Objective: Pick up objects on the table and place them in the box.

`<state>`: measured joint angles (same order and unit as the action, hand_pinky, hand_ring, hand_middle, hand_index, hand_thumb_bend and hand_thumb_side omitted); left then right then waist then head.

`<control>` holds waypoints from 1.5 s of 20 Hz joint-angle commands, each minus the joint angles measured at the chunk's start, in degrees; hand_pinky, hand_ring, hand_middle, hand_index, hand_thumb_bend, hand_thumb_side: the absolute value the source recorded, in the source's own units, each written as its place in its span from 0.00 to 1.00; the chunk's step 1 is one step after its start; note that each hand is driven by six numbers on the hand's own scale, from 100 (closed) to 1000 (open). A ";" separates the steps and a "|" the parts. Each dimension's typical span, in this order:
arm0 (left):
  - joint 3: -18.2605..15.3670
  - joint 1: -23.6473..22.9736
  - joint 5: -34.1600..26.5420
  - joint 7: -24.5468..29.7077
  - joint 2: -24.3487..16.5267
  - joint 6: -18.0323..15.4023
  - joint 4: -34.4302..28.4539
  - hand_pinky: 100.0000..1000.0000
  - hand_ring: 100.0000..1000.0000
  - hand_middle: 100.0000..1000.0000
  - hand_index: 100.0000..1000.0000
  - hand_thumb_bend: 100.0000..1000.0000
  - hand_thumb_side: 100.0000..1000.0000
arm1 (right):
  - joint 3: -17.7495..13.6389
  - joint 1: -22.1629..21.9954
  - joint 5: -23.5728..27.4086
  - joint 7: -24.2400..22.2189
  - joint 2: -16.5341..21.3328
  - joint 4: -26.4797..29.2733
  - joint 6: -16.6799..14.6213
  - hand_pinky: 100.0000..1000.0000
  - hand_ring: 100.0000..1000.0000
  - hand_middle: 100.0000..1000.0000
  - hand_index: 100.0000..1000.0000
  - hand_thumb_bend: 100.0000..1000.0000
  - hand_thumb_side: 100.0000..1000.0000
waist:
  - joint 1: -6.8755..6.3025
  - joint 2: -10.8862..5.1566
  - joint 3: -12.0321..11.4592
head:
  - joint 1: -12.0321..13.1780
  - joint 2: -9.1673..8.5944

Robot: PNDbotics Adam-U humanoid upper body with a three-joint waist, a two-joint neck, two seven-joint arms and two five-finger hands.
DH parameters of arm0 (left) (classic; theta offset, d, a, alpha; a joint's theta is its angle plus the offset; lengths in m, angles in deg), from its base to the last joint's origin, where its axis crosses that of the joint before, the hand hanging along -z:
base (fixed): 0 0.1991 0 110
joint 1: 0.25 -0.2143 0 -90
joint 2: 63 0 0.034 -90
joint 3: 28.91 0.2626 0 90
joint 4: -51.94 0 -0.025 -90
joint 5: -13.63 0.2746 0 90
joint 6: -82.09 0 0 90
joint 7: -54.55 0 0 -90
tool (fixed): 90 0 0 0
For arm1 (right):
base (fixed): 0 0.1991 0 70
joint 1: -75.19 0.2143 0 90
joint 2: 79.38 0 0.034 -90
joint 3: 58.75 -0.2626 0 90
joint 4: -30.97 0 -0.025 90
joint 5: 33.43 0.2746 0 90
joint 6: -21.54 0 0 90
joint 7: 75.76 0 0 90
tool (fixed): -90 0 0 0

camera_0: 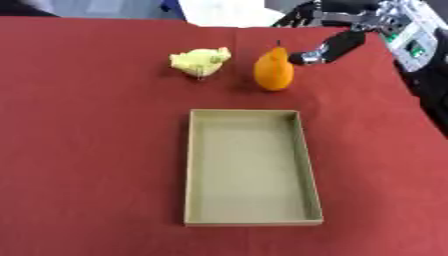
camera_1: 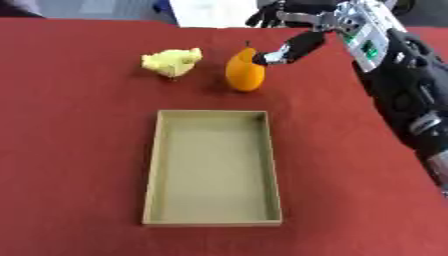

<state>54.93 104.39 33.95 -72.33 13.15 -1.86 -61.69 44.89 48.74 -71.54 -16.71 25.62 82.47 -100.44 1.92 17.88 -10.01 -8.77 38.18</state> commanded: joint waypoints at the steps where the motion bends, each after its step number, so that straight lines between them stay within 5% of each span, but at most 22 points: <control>1: -0.06 0.73 -0.29 0.19 -1.16 -0.07 -0.97 0.73 0.78 0.47 0.79 0.37 0.55 | -1.36 1.53 -2.97 1.32 0.14 -0.79 0.96 0.79 0.84 0.86 0.96 0.31 0.65 | -0.15 -0.72 -0.36 | -0.45 -0.62; 16: 0.11 1.13 -0.55 0.13 -0.67 -0.05 -0.97 0.72 0.78 0.47 0.79 0.36 0.55 | -5.05 1.99 -12.74 7.98 -1.48 -5.23 4.64 0.78 0.84 0.86 0.96 0.30 0.63 | 0.16 2.03 -2.68 | -2.21 -2.85; 22: 0.11 1.11 -0.75 0.01 -0.48 -0.06 -0.97 0.72 0.78 0.47 0.79 0.36 0.56 | -5.23 1.78 -13.85 6.17 -1.70 -6.30 3.18 0.77 0.82 0.80 0.93 0.23 0.60 | 0.33 2.88 -3.17 | -2.29 -2.90; 30: 0.09 1.02 -0.75 0.00 -0.46 -0.11 -0.97 0.72 0.78 0.47 0.79 0.35 0.56 | -5.34 1.70 -11.47 6.07 -1.49 -5.51 1.46 0.71 0.71 0.50 0.65 0.08 0.43 | 0.41 2.79 -3.10 | -2.14 -2.18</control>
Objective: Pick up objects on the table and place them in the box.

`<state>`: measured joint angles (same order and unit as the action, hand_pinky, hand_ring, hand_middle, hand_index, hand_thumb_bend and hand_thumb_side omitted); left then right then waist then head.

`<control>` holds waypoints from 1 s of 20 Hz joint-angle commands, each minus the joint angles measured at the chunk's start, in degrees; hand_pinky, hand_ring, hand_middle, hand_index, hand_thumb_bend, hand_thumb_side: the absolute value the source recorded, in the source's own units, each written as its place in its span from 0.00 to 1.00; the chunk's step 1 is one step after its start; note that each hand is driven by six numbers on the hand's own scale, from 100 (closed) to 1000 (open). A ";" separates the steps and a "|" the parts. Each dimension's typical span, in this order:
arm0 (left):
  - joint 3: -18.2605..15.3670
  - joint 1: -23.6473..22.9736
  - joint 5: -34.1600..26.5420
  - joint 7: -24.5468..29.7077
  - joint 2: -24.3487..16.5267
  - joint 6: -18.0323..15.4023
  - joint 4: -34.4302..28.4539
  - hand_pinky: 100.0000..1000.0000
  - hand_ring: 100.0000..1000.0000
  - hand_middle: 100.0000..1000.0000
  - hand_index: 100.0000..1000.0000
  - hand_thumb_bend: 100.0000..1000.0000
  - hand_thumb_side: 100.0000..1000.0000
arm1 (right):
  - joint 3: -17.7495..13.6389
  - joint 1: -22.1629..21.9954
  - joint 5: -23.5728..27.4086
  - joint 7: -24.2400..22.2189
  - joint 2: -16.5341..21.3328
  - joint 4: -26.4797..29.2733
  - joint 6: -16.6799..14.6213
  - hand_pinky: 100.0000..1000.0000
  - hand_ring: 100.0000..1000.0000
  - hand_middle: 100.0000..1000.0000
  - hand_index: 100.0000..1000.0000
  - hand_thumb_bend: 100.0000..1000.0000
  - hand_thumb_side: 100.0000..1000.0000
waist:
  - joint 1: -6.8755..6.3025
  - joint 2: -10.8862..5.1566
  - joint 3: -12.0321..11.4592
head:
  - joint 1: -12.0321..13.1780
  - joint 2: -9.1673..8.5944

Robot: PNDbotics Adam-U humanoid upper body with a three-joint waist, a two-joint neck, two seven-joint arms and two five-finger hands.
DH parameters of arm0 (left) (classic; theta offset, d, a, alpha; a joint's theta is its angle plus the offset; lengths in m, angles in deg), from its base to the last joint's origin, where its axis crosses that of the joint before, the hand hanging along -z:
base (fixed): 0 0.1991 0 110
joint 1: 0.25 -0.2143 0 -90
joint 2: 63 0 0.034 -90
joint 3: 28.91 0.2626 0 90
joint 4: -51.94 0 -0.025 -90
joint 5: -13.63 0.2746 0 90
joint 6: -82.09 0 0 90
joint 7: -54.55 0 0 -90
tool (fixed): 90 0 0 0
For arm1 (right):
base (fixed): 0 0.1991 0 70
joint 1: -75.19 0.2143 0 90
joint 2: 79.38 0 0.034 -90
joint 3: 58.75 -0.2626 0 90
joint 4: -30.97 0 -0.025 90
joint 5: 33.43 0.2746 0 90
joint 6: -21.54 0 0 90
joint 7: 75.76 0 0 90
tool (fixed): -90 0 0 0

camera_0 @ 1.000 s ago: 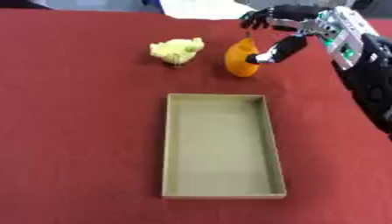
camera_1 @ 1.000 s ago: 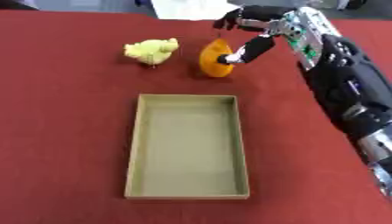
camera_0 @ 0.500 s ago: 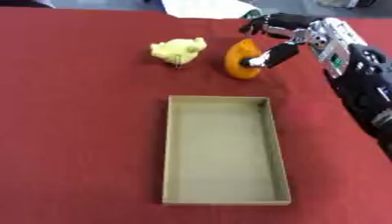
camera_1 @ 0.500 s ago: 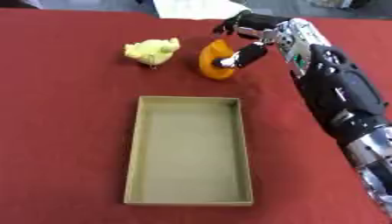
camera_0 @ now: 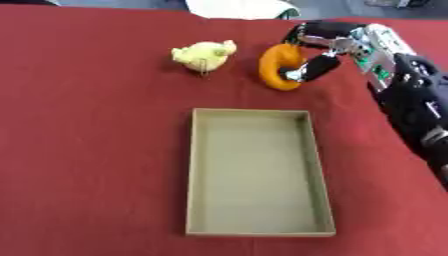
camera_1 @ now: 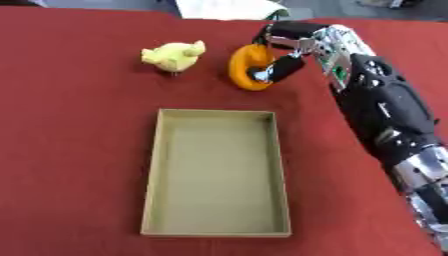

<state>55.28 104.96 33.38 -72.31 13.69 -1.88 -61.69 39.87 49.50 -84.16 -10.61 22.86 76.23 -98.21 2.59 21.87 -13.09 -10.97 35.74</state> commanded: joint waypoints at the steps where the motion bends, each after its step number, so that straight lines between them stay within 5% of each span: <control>1: -0.29 0.42 -0.15 -0.05 -1.03 -0.09 -0.96 0.72 0.78 0.47 0.79 0.35 0.56 | -0.19 0.93 2.11 0.06 1.50 1.34 -1.09 0.70 0.69 0.47 0.63 0.06 0.40 | -0.24 -1.29 0.05 | 0.10 0.29; 10: -0.47 0.32 0.02 -0.18 -1.28 -0.17 -0.96 0.71 0.78 0.47 0.79 0.34 0.55 | 2.39 -0.41 12.69 -2.82 4.08 7.72 -1.23 0.66 0.64 0.47 0.64 0.00 0.30 | -0.17 -2.37 0.85 | 0.29 0.36; 20: -0.72 0.28 0.22 -0.14 -1.76 -0.32 -0.96 0.71 0.78 0.47 0.79 0.34 0.54 | 3.80 -3.55 28.65 -8.66 8.52 20.01 5.64 0.64 0.62 0.47 0.63 0.00 0.01 | -0.55 -3.44 1.81 | 0.46 0.48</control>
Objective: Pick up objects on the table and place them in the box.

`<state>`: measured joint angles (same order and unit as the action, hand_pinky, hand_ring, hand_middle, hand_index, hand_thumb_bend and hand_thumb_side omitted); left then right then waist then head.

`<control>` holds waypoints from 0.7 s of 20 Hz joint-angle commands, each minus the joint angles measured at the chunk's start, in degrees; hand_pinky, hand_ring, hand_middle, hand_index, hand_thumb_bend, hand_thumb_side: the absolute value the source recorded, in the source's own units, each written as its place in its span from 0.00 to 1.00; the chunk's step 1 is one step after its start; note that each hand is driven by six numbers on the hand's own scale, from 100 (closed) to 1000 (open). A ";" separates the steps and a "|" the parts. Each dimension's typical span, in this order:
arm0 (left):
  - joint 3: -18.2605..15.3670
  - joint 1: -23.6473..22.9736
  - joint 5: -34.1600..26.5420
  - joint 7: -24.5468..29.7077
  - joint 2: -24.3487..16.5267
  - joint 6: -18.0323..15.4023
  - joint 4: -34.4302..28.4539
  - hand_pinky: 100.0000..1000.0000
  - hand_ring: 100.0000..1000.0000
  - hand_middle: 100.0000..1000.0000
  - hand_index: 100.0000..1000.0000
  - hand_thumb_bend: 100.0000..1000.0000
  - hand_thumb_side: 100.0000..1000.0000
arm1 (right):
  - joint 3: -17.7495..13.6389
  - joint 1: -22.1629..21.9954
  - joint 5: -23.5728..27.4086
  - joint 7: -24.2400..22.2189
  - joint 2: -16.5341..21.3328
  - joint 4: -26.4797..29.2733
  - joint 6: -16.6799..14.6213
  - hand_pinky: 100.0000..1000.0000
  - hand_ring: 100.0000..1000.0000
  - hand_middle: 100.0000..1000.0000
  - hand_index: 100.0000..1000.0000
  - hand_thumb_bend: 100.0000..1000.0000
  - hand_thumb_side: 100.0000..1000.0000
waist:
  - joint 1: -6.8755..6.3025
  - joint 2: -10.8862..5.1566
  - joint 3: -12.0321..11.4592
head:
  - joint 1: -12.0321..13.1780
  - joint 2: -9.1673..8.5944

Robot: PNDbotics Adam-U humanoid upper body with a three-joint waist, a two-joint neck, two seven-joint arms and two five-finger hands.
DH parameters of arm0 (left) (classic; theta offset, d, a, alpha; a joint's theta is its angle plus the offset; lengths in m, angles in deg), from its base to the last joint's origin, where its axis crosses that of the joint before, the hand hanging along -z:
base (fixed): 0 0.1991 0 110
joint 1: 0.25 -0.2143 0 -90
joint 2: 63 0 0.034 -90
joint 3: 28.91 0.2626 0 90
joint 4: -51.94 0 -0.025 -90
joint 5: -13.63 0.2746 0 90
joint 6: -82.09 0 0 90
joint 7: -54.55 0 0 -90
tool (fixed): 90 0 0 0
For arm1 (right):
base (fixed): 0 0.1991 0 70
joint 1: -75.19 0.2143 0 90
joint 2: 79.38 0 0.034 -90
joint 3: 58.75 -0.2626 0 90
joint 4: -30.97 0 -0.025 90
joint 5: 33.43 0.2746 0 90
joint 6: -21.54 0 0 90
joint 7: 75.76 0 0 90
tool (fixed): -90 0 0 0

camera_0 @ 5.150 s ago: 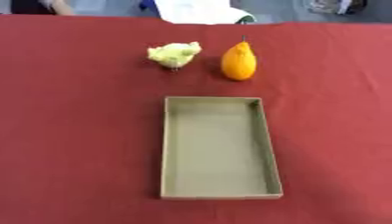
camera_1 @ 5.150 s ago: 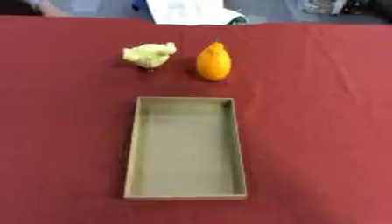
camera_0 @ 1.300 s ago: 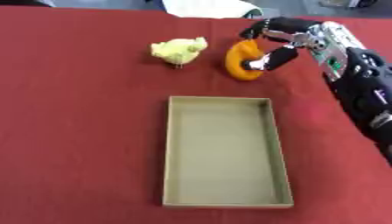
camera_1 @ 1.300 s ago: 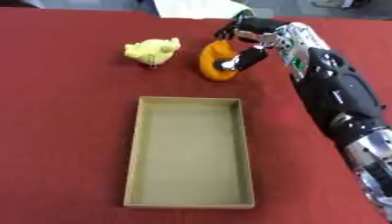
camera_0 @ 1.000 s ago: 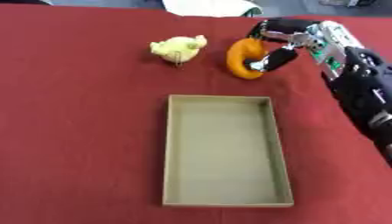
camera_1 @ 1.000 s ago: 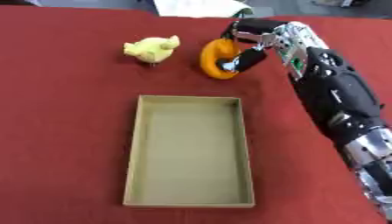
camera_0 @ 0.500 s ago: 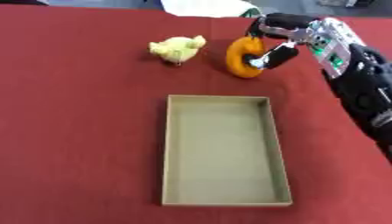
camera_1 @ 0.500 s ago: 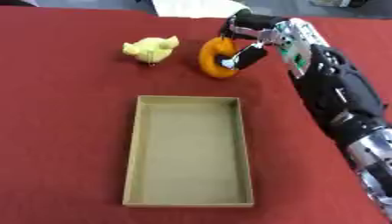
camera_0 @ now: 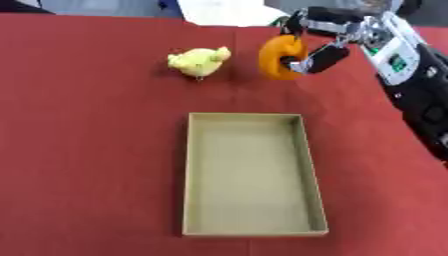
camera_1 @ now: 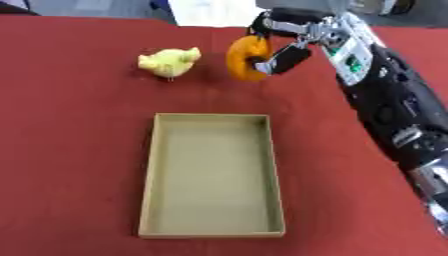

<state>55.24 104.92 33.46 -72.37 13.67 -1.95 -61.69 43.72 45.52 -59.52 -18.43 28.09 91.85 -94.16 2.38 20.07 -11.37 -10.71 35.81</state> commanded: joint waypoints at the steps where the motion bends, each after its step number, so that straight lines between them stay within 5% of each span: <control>1: -0.68 0.32 0.15 -0.06 -1.76 -0.26 -0.96 0.71 0.78 0.47 0.79 0.34 0.54 | 0.10 -0.08 5.39 -1.09 3.93 6.13 2.39 0.64 0.62 0.47 0.63 0.00 0.01 | -0.36 -1.67 0.16 | 0.22 0.42; 14: -0.74 0.74 0.34 0.08 -2.40 -0.49 -0.96 0.71 0.78 0.47 0.79 0.33 0.54 | 1.34 -8.83 14.86 2.61 13.12 36.29 12.52 0.68 0.61 0.48 0.64 0.00 0.00 | -0.66 -1.73 0.92 | 1.32 1.12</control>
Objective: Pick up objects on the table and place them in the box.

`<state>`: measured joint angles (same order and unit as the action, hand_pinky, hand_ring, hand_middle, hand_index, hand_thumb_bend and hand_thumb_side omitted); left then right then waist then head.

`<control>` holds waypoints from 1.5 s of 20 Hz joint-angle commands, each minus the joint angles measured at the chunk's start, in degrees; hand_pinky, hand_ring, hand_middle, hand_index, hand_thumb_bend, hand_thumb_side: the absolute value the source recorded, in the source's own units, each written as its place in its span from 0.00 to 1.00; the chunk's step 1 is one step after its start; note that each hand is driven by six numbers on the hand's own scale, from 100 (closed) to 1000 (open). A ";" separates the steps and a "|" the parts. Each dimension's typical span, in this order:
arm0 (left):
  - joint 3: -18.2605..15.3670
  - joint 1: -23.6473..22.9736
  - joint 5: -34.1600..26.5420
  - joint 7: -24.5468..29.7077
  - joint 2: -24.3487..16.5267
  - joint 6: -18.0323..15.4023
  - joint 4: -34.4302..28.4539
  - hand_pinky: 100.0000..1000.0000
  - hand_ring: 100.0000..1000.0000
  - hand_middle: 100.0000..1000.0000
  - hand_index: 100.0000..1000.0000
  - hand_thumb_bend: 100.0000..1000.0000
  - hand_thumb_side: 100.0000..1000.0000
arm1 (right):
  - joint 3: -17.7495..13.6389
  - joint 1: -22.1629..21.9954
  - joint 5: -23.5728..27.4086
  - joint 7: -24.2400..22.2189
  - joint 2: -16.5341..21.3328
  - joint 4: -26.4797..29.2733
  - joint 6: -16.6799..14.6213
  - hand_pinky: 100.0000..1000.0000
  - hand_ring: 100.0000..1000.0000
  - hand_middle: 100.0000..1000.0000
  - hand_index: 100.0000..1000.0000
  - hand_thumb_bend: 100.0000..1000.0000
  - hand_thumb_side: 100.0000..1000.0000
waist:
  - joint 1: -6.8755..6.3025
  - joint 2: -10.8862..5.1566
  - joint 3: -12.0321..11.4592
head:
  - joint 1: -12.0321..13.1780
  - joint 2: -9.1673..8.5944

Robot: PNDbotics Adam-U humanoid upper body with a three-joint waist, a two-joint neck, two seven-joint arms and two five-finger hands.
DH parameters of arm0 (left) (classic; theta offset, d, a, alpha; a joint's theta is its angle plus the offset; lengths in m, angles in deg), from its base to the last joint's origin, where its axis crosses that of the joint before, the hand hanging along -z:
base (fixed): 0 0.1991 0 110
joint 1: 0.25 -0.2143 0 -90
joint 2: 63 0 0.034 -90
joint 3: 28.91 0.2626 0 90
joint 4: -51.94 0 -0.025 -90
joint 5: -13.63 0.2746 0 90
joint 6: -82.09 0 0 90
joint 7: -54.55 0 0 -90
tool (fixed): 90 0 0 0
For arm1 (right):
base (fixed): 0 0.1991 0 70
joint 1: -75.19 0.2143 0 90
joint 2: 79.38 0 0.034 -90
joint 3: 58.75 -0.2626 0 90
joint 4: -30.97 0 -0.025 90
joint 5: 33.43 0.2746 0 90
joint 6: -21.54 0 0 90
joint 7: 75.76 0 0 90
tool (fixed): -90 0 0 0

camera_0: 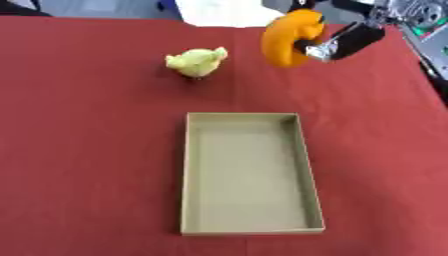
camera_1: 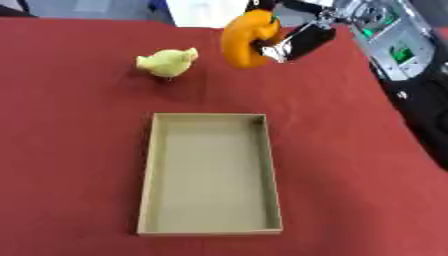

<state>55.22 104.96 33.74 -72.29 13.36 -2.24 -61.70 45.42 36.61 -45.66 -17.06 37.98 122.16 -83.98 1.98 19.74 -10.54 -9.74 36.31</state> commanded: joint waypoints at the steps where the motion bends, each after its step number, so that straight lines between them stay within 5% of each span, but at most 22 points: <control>1: -0.71 0.74 0.06 0.02 -2.12 -0.22 -0.96 0.71 0.78 0.47 0.79 0.33 0.54 | -0.10 -0.57 0.88 1.79 3.73 8.31 3.47 0.68 0.61 0.48 0.64 0.00 0.00 | -0.27 -1.39 0.13 | 0.43 0.67; 9: -0.52 0.99 0.00 0.14 -1.99 -0.30 -0.96 0.71 0.78 0.47 0.79 0.33 0.54 | 3.15 -5.00 -3.34 2.60 5.27 22.83 8.25 0.67 0.60 0.49 0.65 0.00 0.04 | -0.17 -1.20 0.23 | 0.83 0.93; 19: -0.39 0.94 -0.19 0.13 -1.54 -0.27 -0.96 0.70 0.78 0.47 0.79 0.33 0.54 | 6.83 -8.81 -11.76 3.08 1.21 23.32 9.24 0.66 0.60 0.50 0.65 0.00 0.04 | -0.30 -0.83 0.01 | 1.04 1.22; 30: -0.26 1.13 -0.26 0.18 -1.36 -0.39 -0.96 0.70 0.78 0.46 0.79 0.33 0.54 | 12.39 -10.74 -21.90 4.12 -3.43 16.86 4.50 0.67 0.60 0.51 0.66 0.00 0.08 | -0.42 -0.73 -0.18 | 0.38 1.31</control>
<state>55.25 105.38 33.77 -72.11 13.19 -2.44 -61.70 57.91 25.37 -66.27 -13.33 34.15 139.50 -78.80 1.85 19.98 -10.63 -9.21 37.28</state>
